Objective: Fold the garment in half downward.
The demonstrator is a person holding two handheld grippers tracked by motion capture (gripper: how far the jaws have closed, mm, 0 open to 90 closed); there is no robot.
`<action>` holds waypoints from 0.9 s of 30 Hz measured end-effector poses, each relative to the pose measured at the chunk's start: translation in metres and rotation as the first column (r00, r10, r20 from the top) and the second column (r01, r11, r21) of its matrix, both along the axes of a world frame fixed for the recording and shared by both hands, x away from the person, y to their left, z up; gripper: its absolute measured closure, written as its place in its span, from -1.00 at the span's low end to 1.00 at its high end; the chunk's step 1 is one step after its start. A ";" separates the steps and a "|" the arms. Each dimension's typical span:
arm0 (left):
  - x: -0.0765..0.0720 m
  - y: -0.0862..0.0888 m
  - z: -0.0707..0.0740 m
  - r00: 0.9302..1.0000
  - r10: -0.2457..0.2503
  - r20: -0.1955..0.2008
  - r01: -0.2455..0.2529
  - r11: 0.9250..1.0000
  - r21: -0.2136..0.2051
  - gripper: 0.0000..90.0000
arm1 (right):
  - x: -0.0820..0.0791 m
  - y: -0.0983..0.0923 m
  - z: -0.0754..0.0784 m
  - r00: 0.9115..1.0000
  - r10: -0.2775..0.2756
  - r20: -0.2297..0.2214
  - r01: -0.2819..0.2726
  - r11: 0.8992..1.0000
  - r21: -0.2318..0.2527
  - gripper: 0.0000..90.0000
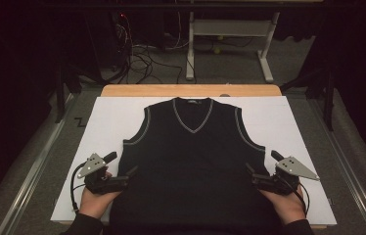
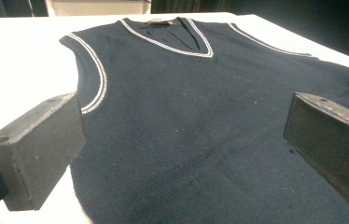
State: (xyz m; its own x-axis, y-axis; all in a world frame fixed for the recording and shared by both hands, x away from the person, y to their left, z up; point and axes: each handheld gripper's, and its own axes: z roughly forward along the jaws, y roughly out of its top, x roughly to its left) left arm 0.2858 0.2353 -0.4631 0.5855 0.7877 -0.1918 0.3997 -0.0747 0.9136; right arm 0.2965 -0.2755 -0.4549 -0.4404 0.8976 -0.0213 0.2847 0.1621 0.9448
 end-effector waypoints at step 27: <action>0.025 -0.008 0.020 0.999 0.028 -0.016 -0.029 0.999 -0.026 -1.00 | 0.051 0.003 0.003 0.993 -0.096 -0.067 0.095 0.995 -0.020 -0.99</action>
State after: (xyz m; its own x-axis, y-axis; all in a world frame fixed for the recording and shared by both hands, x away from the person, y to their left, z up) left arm 0.3109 0.2269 -0.4435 0.5595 0.7986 -0.2216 0.4153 -0.0388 0.9089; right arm 0.3480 -0.2724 -0.4519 -0.3533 0.9354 -0.0096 0.3631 0.1466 0.9201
